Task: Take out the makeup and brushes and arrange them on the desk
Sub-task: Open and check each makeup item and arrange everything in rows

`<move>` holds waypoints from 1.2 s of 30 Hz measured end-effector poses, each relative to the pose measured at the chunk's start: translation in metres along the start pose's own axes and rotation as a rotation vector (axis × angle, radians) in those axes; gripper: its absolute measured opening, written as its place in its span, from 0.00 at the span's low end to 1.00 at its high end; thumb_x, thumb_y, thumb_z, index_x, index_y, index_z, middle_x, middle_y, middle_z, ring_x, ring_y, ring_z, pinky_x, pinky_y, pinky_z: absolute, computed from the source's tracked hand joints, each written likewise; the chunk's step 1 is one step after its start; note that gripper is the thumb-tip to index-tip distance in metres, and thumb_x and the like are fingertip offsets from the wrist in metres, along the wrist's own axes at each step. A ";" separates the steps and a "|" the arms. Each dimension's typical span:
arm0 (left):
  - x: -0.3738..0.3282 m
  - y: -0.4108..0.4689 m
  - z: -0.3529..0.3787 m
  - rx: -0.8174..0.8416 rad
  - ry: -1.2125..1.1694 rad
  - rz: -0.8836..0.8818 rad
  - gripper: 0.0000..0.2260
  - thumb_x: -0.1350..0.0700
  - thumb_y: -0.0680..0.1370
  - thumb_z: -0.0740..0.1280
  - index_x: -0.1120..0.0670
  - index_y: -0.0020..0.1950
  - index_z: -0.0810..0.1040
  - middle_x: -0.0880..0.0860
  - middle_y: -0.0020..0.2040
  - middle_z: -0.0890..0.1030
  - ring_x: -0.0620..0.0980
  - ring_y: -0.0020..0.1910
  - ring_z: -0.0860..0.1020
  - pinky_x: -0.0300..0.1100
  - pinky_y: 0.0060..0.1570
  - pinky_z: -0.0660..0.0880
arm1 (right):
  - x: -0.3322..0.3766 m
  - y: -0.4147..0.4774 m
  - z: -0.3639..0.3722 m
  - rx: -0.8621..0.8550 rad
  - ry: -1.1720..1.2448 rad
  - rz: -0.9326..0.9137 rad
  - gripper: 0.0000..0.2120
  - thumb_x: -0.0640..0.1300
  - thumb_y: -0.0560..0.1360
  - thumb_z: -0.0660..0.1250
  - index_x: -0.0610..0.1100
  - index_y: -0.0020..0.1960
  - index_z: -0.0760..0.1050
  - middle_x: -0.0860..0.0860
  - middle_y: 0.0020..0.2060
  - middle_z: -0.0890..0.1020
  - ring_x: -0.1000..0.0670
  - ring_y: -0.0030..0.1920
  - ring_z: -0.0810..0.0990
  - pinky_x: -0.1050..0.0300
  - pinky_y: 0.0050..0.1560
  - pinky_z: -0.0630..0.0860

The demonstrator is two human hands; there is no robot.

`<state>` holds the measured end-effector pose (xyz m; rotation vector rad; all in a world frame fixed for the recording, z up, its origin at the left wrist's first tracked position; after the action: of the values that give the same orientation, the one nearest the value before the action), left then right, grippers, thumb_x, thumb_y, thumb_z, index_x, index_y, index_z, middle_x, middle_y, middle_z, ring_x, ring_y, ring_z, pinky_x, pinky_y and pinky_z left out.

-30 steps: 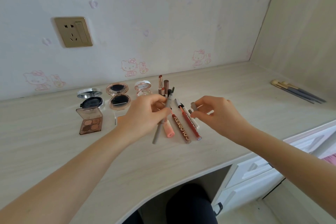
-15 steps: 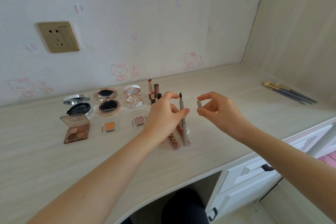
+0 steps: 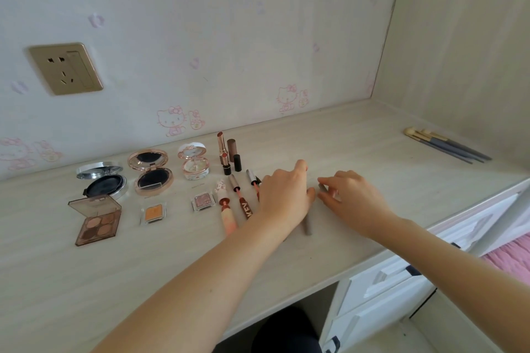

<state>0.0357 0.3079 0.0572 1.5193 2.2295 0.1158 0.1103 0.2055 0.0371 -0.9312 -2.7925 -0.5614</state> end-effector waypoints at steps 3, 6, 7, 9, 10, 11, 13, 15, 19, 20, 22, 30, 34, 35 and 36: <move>-0.002 0.007 0.006 0.028 0.082 0.019 0.11 0.49 0.79 0.62 0.54 0.57 0.74 0.54 0.45 0.80 0.57 0.50 0.75 0.47 0.45 0.65 | 0.003 -0.002 0.000 -0.068 -0.087 -0.076 0.11 0.50 0.77 0.63 0.45 0.53 0.79 0.49 0.41 0.78 0.46 0.47 0.75 0.53 0.40 0.74; -0.001 0.009 0.011 0.043 0.153 0.048 0.10 0.50 0.78 0.61 0.55 0.51 0.75 0.54 0.45 0.81 0.57 0.51 0.74 0.47 0.44 0.63 | 0.001 -0.005 0.001 -0.118 -0.112 -0.102 0.09 0.48 0.75 0.67 0.44 0.51 0.80 0.48 0.40 0.79 0.44 0.44 0.76 0.54 0.39 0.72; -0.001 0.008 0.012 0.048 0.169 0.054 0.09 0.50 0.79 0.60 0.55 0.50 0.75 0.54 0.45 0.81 0.57 0.51 0.73 0.46 0.44 0.63 | 0.001 -0.006 0.001 -0.131 -0.109 -0.107 0.09 0.47 0.74 0.68 0.44 0.51 0.80 0.48 0.39 0.80 0.44 0.44 0.77 0.54 0.38 0.73; -0.001 0.006 0.013 0.053 0.195 0.067 0.11 0.49 0.79 0.60 0.55 0.50 0.76 0.54 0.46 0.81 0.57 0.52 0.72 0.46 0.44 0.63 | 0.001 -0.008 0.001 -0.155 -0.085 -0.119 0.07 0.46 0.73 0.69 0.45 0.49 0.80 0.49 0.39 0.80 0.44 0.43 0.77 0.53 0.38 0.74; -0.001 0.005 0.013 0.050 0.202 0.073 0.12 0.48 0.79 0.59 0.55 0.52 0.76 0.54 0.47 0.81 0.57 0.53 0.72 0.47 0.45 0.65 | 0.001 -0.009 0.001 -0.159 -0.069 -0.125 0.07 0.46 0.73 0.69 0.45 0.49 0.80 0.49 0.40 0.80 0.44 0.43 0.78 0.53 0.38 0.75; -0.001 0.002 0.012 0.040 0.201 0.080 0.13 0.47 0.79 0.59 0.55 0.54 0.77 0.53 0.49 0.80 0.56 0.54 0.72 0.47 0.47 0.66 | 0.001 -0.010 0.002 -0.157 -0.059 -0.128 0.07 0.47 0.74 0.69 0.45 0.50 0.80 0.49 0.41 0.80 0.44 0.43 0.78 0.53 0.38 0.76; -0.003 -0.006 0.007 0.013 0.180 0.112 0.16 0.46 0.79 0.60 0.55 0.58 0.77 0.52 0.53 0.76 0.54 0.55 0.70 0.47 0.49 0.69 | 0.000 -0.013 0.002 -0.145 -0.048 -0.134 0.08 0.48 0.75 0.68 0.46 0.51 0.80 0.50 0.42 0.79 0.46 0.44 0.77 0.53 0.40 0.76; -0.008 -0.019 0.001 0.009 0.131 0.177 0.17 0.45 0.79 0.60 0.54 0.60 0.77 0.50 0.55 0.74 0.52 0.57 0.69 0.46 0.51 0.70 | -0.002 -0.016 0.001 -0.140 -0.021 -0.141 0.09 0.48 0.75 0.67 0.47 0.53 0.80 0.51 0.44 0.79 0.46 0.45 0.77 0.54 0.43 0.76; -0.014 -0.044 -0.005 0.104 0.073 0.255 0.22 0.41 0.78 0.59 0.53 0.64 0.77 0.48 0.64 0.73 0.48 0.66 0.65 0.44 0.64 0.64 | -0.003 -0.026 0.001 -0.163 0.042 -0.178 0.12 0.40 0.74 0.68 0.46 0.56 0.80 0.50 0.46 0.79 0.45 0.44 0.77 0.52 0.44 0.77; -0.013 -0.048 -0.005 0.120 0.079 0.267 0.22 0.40 0.78 0.59 0.52 0.65 0.76 0.47 0.66 0.72 0.47 0.68 0.64 0.43 0.67 0.61 | -0.003 -0.027 0.001 -0.163 0.045 -0.183 0.13 0.38 0.73 0.68 0.46 0.57 0.80 0.50 0.46 0.79 0.45 0.44 0.77 0.52 0.44 0.77; -0.011 -0.052 -0.003 0.131 0.082 0.284 0.21 0.41 0.77 0.61 0.52 0.65 0.76 0.47 0.67 0.72 0.47 0.69 0.63 0.42 0.68 0.58 | -0.003 -0.028 0.002 -0.161 0.050 -0.185 0.15 0.36 0.73 0.67 0.46 0.58 0.80 0.50 0.46 0.79 0.46 0.45 0.77 0.52 0.44 0.78; -0.005 -0.052 -0.003 0.100 0.087 0.278 0.20 0.43 0.77 0.62 0.52 0.64 0.77 0.47 0.66 0.74 0.48 0.68 0.65 0.41 0.67 0.59 | 0.005 -0.017 0.006 -0.127 0.160 -0.169 0.12 0.36 0.75 0.66 0.45 0.56 0.80 0.50 0.49 0.81 0.46 0.49 0.77 0.49 0.45 0.78; 0.002 -0.053 -0.004 0.091 0.101 0.269 0.20 0.42 0.77 0.61 0.51 0.65 0.76 0.46 0.66 0.74 0.47 0.68 0.65 0.41 0.68 0.59 | 0.015 -0.008 0.012 -0.113 0.189 -0.172 0.10 0.40 0.76 0.65 0.46 0.56 0.80 0.50 0.49 0.81 0.45 0.49 0.77 0.48 0.47 0.77; 0.004 -0.054 -0.006 0.082 0.103 0.267 0.20 0.42 0.77 0.61 0.51 0.65 0.76 0.46 0.66 0.74 0.47 0.68 0.65 0.41 0.68 0.59 | 0.018 -0.006 0.014 -0.113 0.194 -0.176 0.10 0.40 0.75 0.66 0.46 0.56 0.80 0.49 0.49 0.81 0.44 0.49 0.77 0.49 0.47 0.77; 0.006 -0.054 -0.007 0.073 0.106 0.264 0.20 0.42 0.77 0.61 0.51 0.65 0.76 0.46 0.64 0.75 0.47 0.67 0.66 0.41 0.67 0.60 | 0.021 -0.004 0.015 -0.112 0.198 -0.180 0.10 0.41 0.75 0.66 0.46 0.56 0.80 0.49 0.49 0.81 0.44 0.49 0.77 0.49 0.47 0.77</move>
<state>-0.0156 0.2929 0.0452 1.8828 2.1221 0.2004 0.0907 0.2205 0.0274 -0.6074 -2.7031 -0.7952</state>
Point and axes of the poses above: each hand's wrist, its own y-axis towards the middle knuckle, its own z-axis out of the palm, x = y × z, the point moved 6 cm from there along y, towards the middle knuckle
